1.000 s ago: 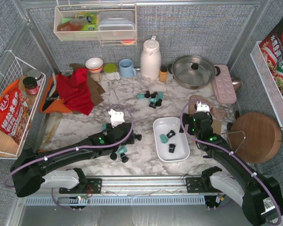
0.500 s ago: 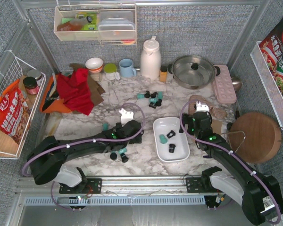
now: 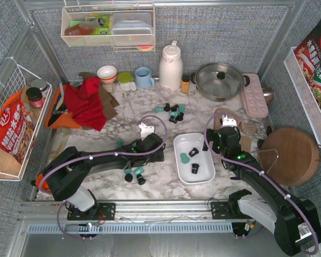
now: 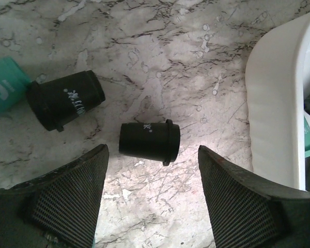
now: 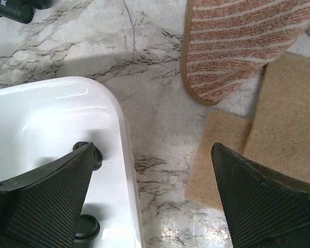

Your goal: Mix the coffee capsules in the storage basket

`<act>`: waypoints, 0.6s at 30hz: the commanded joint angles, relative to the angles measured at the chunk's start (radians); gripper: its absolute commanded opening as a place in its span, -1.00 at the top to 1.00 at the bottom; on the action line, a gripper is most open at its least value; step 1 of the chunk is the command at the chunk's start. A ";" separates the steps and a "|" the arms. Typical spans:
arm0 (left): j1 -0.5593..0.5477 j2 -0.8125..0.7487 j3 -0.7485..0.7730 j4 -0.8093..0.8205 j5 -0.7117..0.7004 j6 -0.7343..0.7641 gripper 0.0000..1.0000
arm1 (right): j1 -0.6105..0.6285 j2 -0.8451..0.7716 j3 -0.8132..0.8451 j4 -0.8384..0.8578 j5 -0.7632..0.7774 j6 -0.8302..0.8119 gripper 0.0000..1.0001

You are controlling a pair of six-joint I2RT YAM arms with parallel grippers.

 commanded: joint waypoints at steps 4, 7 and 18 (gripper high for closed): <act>0.014 0.062 0.032 0.033 0.053 -0.002 -0.55 | 0.000 0.003 0.011 0.007 -0.006 0.008 -0.98; 0.016 0.080 0.044 0.017 0.059 -0.004 -0.51 | -0.001 0.004 0.011 0.007 -0.007 0.010 -0.98; 0.016 0.098 0.047 0.002 0.041 0.002 -0.38 | 0.000 0.019 0.019 0.003 -0.015 0.011 -0.98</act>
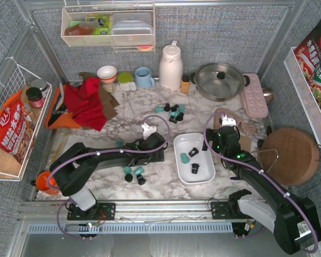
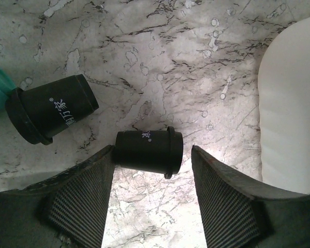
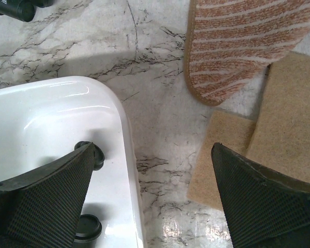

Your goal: Mix the coffee capsules in the storage basket

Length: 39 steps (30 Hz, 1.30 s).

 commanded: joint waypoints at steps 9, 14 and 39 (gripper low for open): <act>0.002 0.010 0.009 -0.009 -0.014 0.010 -0.19 | 0.000 0.008 0.015 0.003 -0.006 0.009 -0.98; 0.002 0.002 0.014 -0.012 -0.020 0.011 -0.15 | -0.001 0.011 0.016 0.003 -0.008 0.009 -0.98; -0.112 -0.126 0.137 0.141 0.096 0.249 -0.08 | -0.001 0.014 0.019 -0.002 0.000 0.007 -0.98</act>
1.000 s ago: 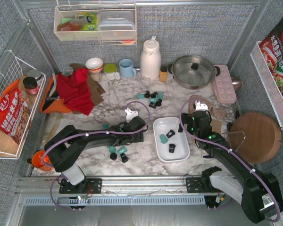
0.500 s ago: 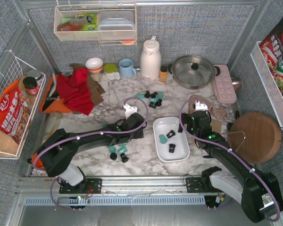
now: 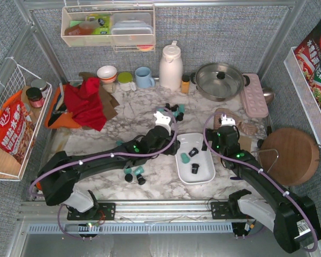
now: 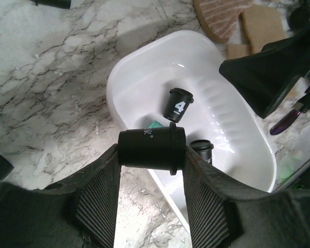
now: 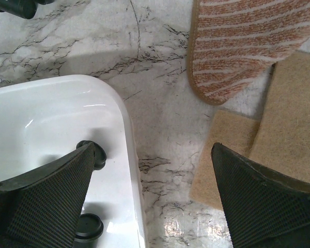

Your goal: Mix the coffee capsules in the storage basket

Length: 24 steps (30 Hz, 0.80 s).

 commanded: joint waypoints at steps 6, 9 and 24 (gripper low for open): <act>-0.057 0.153 0.092 0.013 0.048 0.055 -0.09 | -0.001 0.000 0.012 -0.001 0.015 0.004 -0.98; -0.070 0.198 0.122 0.015 0.066 0.058 -0.23 | 0.000 0.001 0.012 -0.002 0.016 0.004 -0.98; -0.069 0.029 0.051 -0.105 -0.407 -0.024 -0.72 | 0.000 -0.005 0.013 -0.004 0.015 0.006 -0.98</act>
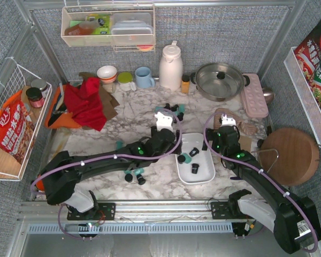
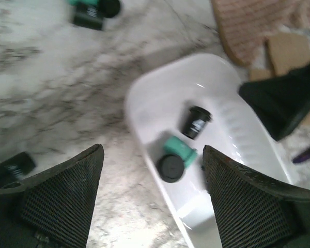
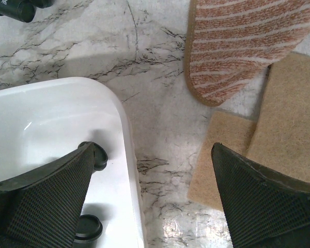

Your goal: Mix the coffee capsules in the storage basket

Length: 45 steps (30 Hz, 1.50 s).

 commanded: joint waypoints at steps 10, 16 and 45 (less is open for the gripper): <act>0.034 -0.068 -0.055 -0.371 -0.505 -0.316 -0.99 | 0.000 0.004 0.011 -0.004 0.001 0.007 -0.98; 0.062 0.005 -0.009 -0.490 -0.519 -0.416 -0.99 | 0.000 0.011 0.016 -0.006 -0.002 0.011 -0.98; 0.159 0.326 0.086 -0.468 -0.327 -0.430 -0.73 | 0.000 0.003 0.015 -0.008 -0.013 0.015 -0.98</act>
